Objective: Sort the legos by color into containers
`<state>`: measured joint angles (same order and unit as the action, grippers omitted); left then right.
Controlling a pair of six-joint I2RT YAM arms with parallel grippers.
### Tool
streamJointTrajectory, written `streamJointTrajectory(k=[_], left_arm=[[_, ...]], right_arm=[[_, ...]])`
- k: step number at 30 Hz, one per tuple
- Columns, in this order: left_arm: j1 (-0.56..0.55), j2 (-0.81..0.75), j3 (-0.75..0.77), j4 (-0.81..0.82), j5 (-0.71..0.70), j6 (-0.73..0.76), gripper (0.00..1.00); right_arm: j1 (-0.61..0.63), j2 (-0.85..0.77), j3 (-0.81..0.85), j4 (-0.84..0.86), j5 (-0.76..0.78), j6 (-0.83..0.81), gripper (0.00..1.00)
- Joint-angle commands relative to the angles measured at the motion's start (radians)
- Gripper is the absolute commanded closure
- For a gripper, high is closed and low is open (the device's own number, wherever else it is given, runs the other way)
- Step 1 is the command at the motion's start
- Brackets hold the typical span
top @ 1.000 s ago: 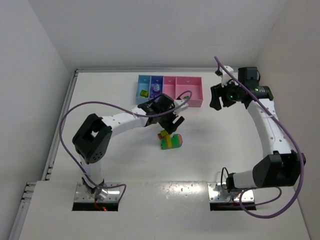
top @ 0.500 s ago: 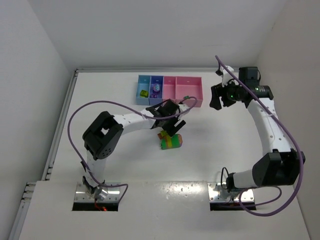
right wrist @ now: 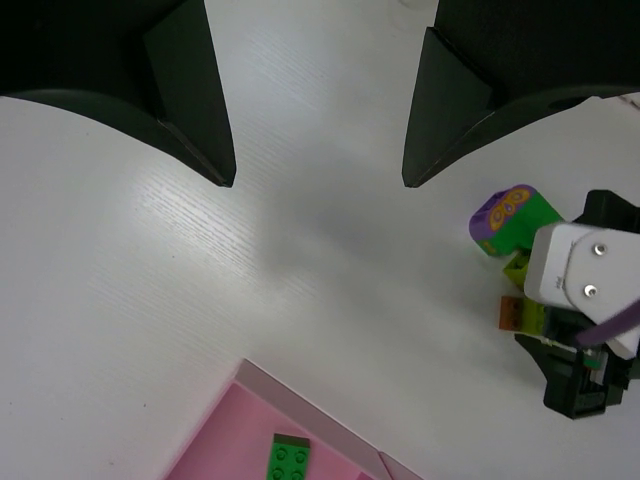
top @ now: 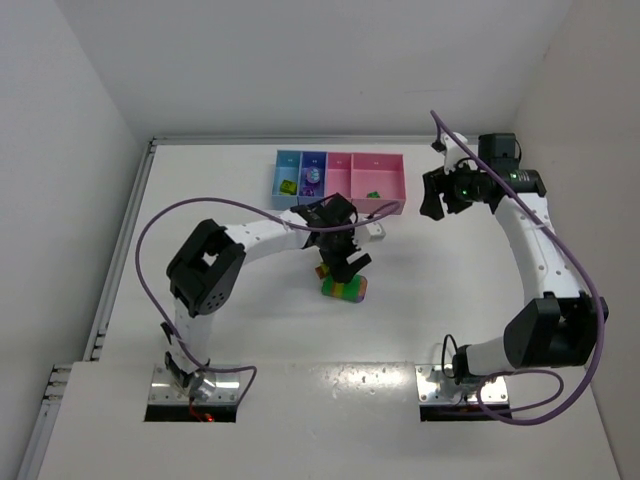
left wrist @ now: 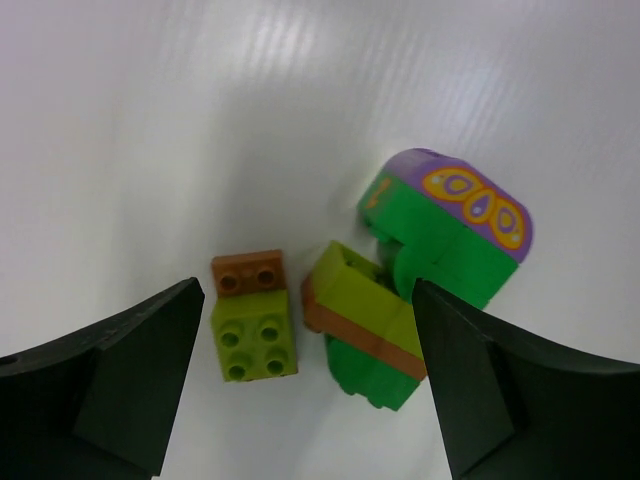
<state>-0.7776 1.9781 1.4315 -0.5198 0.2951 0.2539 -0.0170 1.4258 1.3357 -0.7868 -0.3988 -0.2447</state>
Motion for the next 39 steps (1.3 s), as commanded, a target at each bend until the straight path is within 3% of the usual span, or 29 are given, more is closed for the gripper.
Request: streamJointTrajectory(k=[1,6,11,14,19,32,39], left_arm=[[0.028,-0.103,-0.040,0.129,-0.043,-0.062,0.08],[0.028,-0.177,-0.083,0.244,-0.161,-0.127,0.08],[0.028,-0.138,-0.083,0.267,-0.264,-0.146,0.08],[0.017,-0.085,-0.069,0.255,-0.352,-0.108,0.08],[0.017,-0.050,-0.069,0.231,-0.381,-0.038,0.05],[0.028,-0.019,-0.040,-0.009,-0.013,0.182,0.05],[0.055,-0.039,-0.072,-0.002,-0.010,0.122,0.05]], right_arm=[[-0.006,0.007,0.020,0.034,-0.025,-0.018,0.31],[-0.006,0.007,0.011,0.043,-0.057,-0.018,0.31],[-0.006,0.007,0.011,0.043,-0.066,-0.008,0.31],[-0.006,0.018,0.011,0.052,-0.066,-0.008,0.31],[-0.006,0.027,0.020,0.052,-0.066,-0.008,0.31],[-0.006,0.045,0.020,0.052,-0.066,-0.008,0.30],[-0.006,0.064,0.030,0.052,-0.075,-0.008,0.30]])
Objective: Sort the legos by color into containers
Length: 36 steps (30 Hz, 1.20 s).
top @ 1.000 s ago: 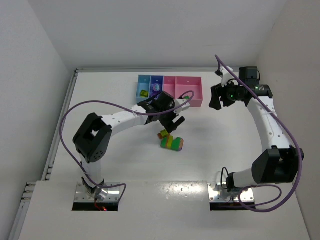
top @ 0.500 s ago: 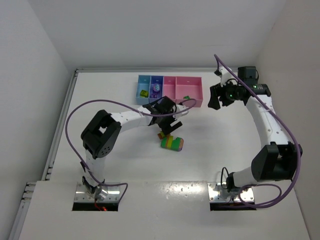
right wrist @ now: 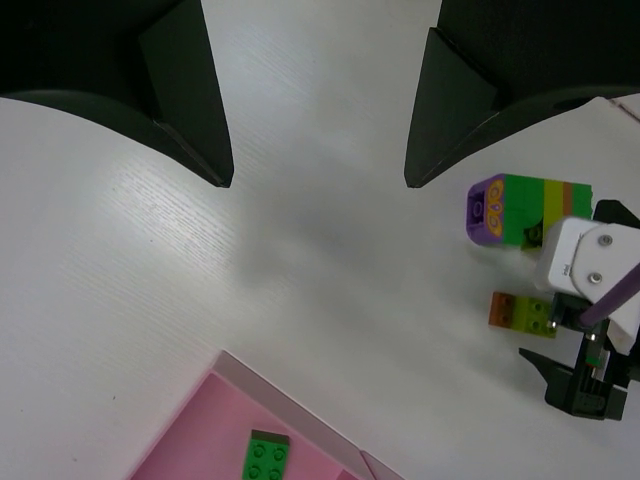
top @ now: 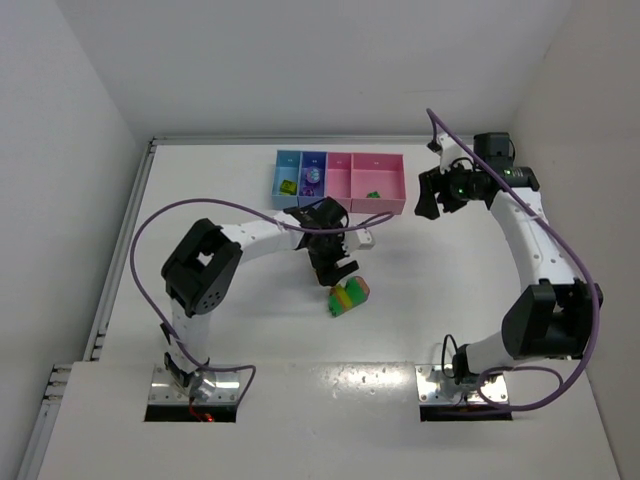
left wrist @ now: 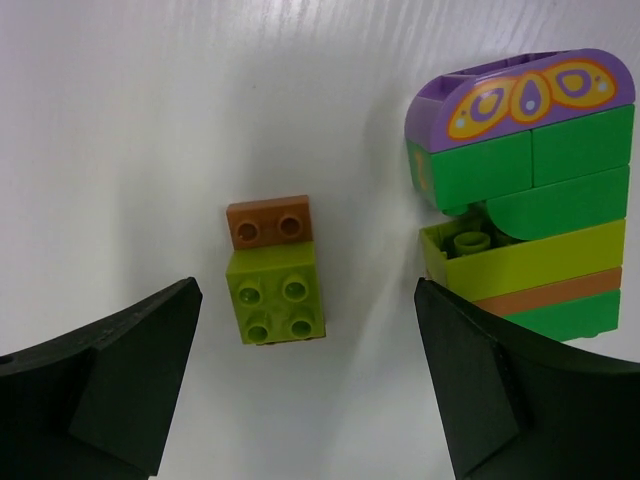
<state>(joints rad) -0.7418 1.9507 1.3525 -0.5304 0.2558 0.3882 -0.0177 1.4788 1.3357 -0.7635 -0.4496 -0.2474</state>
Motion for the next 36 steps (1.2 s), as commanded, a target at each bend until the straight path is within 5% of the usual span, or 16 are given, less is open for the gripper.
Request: streamJointTrajectory(k=[1,7,19,30,36], left_arm=[[0.028,-0.012,0.007,0.009,0.030,-0.024,0.05],[0.058,0.001,0.016,0.033,0.007,-0.071,0.30],[0.085,0.046,0.069,-0.008,0.100,-0.058,0.48],[0.156,-0.021,0.079,0.033,0.240,-0.156,0.77],[0.378,-0.113,0.019,0.246,0.645,-0.521,0.82]], right_arm=[[-0.005,0.011,0.030,0.029,-0.024,-0.006,0.30],[-0.005,0.011,0.030,0.029,-0.043,0.003,0.30],[-0.005,0.011,0.030,0.029,-0.034,-0.006,0.30],[0.005,0.020,0.020,0.044,-0.101,0.019,0.30],[-0.004,0.057,-0.006,0.075,-0.434,0.132,0.27]])
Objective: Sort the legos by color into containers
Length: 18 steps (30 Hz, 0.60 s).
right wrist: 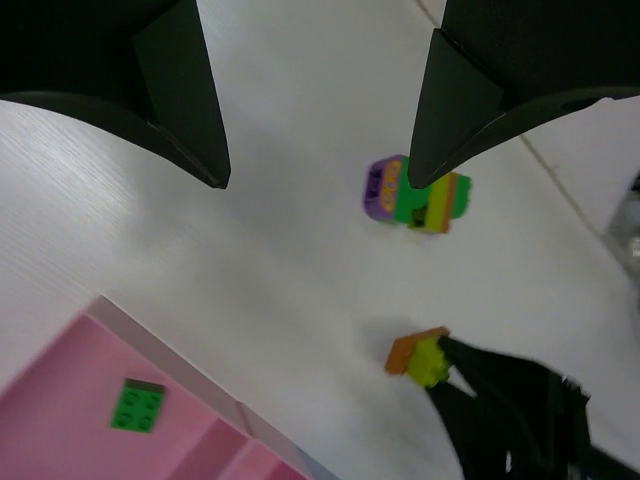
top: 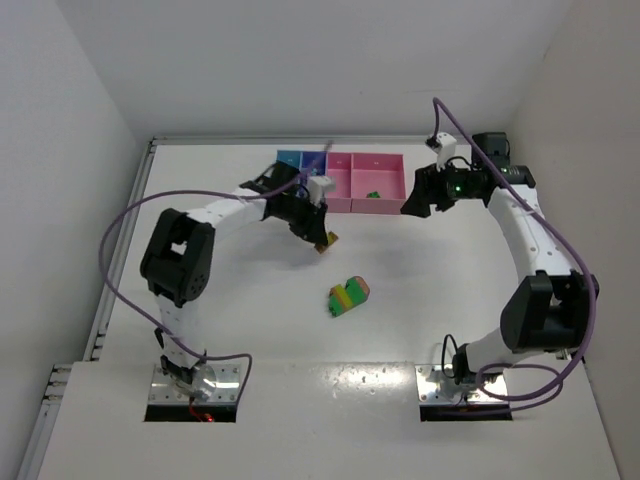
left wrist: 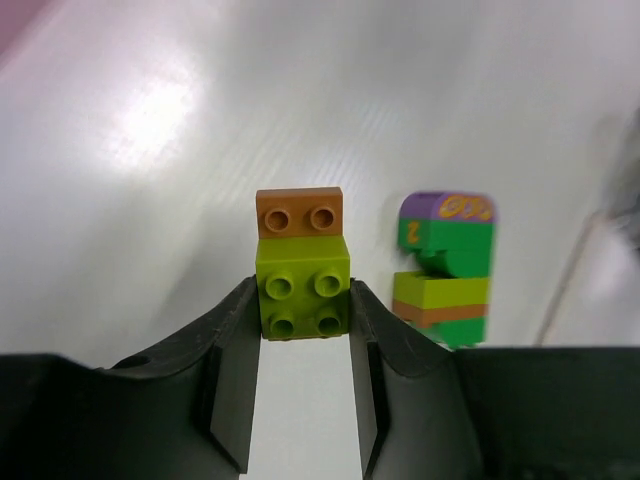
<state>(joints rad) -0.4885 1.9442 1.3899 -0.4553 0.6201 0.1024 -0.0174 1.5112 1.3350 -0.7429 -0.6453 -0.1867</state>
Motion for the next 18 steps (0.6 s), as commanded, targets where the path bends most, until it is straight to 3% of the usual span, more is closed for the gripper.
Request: streamJointTrajectory(k=[1,2,3,5,7,8,11,18], left_arm=[[0.149,-0.106,-0.031,0.220,0.341,-0.307,0.82],[0.171,-0.106,-0.044,0.341,0.401,-0.384,0.82],[0.198,-0.106,-0.099,0.431,0.514,-0.553,0.82],[0.199,-0.120,-0.141,0.597,0.558,-0.680,0.82],[0.199,-0.120,-0.141,0.598,0.607,-0.681,0.82],[0.199,-0.120,-0.128,0.574,0.619,-0.681,0.82],[0.199,-0.120,-0.107,0.561,0.667,-0.672,0.82],[0.189,-0.100,-0.032,0.504,0.705,-0.661,0.82]], right_arm=[[-0.004,0.035,-0.017,0.097,-0.299,0.123,0.27],[-0.004,0.035,-0.034,0.141,-0.362,0.165,0.27],[0.005,0.035,-0.075,0.193,-0.472,0.212,0.27],[0.014,0.035,-0.133,0.382,-0.580,0.372,0.27],[0.023,0.046,-0.177,0.566,-0.609,0.613,0.27],[0.036,0.072,-0.189,0.720,-0.610,0.682,0.27],[0.063,0.116,-0.189,0.897,-0.619,0.861,0.27],[0.140,0.202,-0.154,0.945,-0.596,0.918,0.27]])
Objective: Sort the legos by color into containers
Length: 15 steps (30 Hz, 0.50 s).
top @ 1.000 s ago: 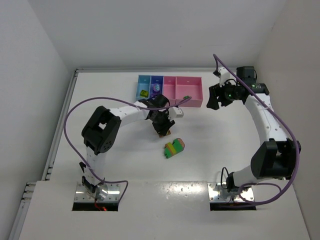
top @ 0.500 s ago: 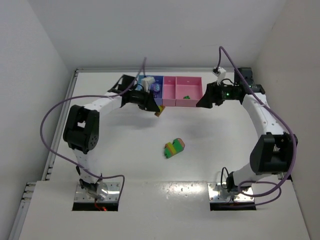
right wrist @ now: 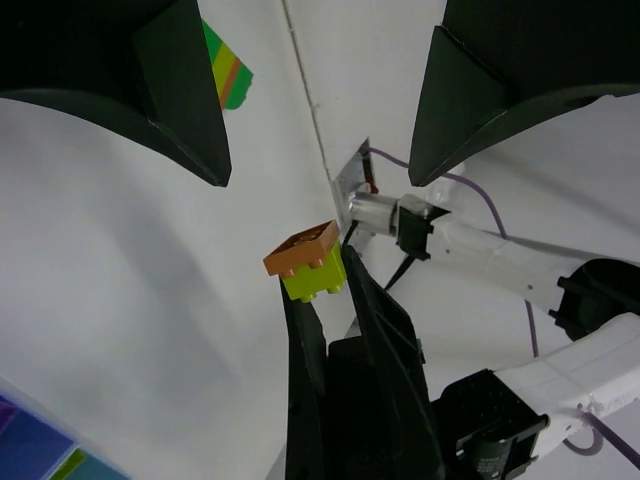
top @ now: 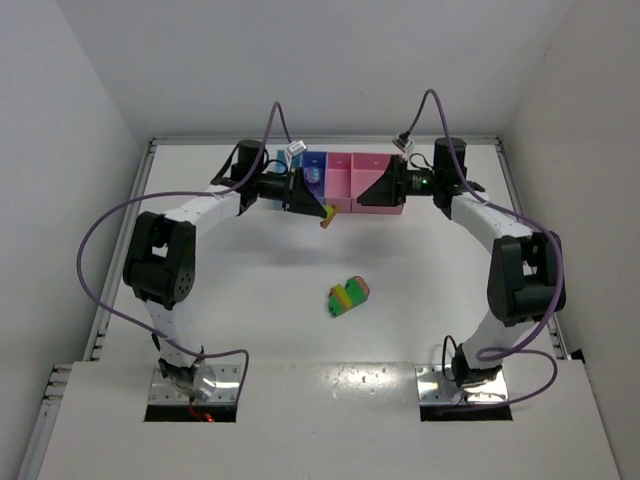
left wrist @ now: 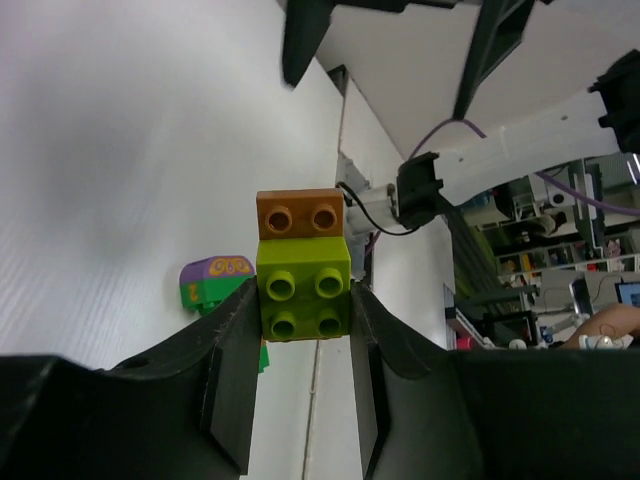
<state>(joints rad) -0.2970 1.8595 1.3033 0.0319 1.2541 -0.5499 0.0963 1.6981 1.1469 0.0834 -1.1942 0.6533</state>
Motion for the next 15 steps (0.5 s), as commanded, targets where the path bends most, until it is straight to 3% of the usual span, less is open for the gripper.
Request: streamJointTrajectory(k=[1,15], left_arm=[[-0.002,-0.007,0.068,0.007,0.083,-0.008,0.82],[-0.013,0.012,0.128,-0.021,0.111,-0.008,0.80]], right_arm=[[0.026,0.015,0.034,0.119,-0.047,0.078,0.27],[0.114,0.087,0.119,0.119,-0.047,0.069,0.25]])
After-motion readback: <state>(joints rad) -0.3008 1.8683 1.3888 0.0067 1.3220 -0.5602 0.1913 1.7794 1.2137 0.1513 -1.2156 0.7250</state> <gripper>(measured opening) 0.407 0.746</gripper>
